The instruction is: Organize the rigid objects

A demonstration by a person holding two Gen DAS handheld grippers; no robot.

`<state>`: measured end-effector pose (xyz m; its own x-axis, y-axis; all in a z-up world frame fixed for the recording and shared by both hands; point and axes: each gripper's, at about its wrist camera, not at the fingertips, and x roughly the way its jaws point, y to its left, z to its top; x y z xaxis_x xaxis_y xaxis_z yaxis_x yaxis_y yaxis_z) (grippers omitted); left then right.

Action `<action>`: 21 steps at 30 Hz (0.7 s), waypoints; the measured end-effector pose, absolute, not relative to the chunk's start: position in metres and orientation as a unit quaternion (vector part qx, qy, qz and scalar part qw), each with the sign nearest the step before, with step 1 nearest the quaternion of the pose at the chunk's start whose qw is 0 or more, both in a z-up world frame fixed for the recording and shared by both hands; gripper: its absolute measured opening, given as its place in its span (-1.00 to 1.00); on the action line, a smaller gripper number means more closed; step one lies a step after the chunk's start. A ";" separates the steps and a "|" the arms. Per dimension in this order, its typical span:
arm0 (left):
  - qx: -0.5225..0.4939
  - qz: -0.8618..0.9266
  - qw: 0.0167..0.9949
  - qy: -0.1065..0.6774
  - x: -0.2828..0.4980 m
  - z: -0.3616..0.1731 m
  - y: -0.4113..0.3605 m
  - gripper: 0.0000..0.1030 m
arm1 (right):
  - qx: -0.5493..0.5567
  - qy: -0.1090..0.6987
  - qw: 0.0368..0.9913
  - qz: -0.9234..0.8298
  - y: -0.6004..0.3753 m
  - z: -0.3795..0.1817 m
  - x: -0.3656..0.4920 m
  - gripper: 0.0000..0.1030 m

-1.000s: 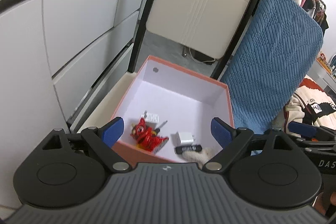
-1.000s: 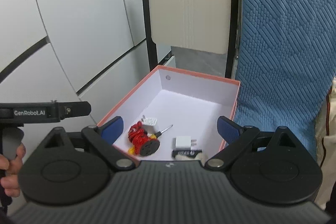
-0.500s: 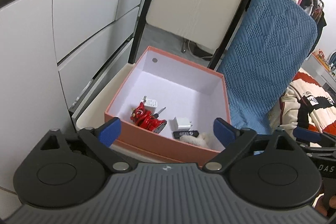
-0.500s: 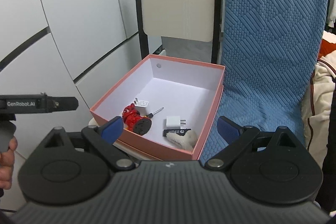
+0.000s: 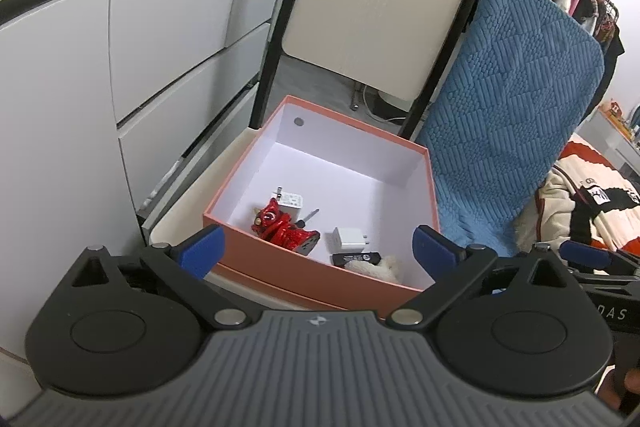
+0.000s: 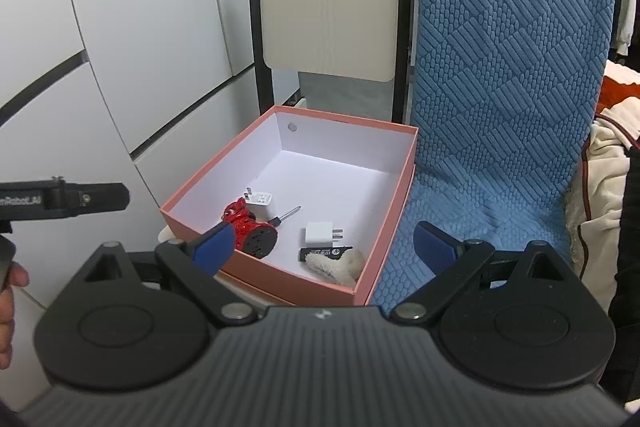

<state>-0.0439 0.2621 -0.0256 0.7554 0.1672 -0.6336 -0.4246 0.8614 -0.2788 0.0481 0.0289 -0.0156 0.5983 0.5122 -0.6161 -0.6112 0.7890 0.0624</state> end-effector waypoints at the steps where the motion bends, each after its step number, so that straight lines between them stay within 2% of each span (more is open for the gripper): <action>1: -0.208 0.166 0.913 0.310 -0.044 -0.026 0.262 0.97 | -0.079 0.319 0.890 0.316 0.029 -0.016 0.048 0.90; 21: -0.212 0.171 0.907 0.322 -0.050 -0.033 0.255 1.00 | -0.079 0.324 0.888 0.318 0.030 -0.018 0.045 0.90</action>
<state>-0.0497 0.2554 -0.0334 0.7337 0.1733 -0.6570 -0.4470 0.8513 -0.2747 0.0454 0.0297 -0.0181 0.5888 0.5128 -0.6248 -0.6147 0.7860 0.0659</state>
